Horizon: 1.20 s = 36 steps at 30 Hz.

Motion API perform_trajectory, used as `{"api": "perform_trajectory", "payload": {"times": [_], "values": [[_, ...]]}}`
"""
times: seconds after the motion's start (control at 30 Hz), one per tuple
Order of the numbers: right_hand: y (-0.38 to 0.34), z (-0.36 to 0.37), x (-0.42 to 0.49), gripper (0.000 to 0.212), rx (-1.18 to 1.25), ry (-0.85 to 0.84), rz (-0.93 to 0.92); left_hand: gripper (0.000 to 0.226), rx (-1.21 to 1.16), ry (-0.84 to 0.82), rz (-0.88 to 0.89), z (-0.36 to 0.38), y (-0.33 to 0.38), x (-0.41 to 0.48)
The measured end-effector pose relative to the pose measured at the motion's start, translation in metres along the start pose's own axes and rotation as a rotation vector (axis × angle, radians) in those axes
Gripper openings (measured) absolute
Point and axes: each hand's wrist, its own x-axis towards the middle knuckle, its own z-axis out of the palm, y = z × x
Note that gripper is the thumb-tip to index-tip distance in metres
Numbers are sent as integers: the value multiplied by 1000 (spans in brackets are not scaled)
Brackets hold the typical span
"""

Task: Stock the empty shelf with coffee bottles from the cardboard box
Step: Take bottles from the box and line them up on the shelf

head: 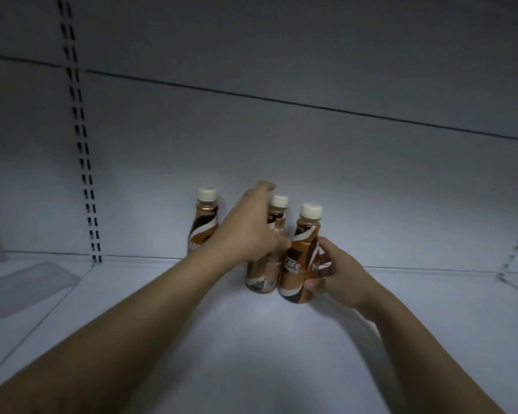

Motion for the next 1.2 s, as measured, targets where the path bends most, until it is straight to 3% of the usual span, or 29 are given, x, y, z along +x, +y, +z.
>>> {"api": "perform_trajectory", "payload": {"times": [0.1,0.2,0.27,0.4,0.53,0.7,0.87,1.2], "values": [[-7,2,17,65,-106,-22,28,84,235,-124,66,-16,7,21],[-13,14,31,60,-142,-14,38,45,357,-130,109,-18,8,30],[-14,22,38,57,-109,6,73,31,426,-139,140,-21,7,35],[-24,22,48,63,-121,-57,128,47,489,-261,141,-44,0,37],[-34,22,54,66,-153,-120,166,43,499,-201,158,-55,-2,39],[-23,43,33,57,-160,-3,75,37,628,-29,148,-54,-4,43],[-17,57,35,58,-189,251,52,36,657,-24,132,-53,-5,45],[-18,76,35,55,-82,304,-13,42,668,-77,92,-62,-4,43]]}}
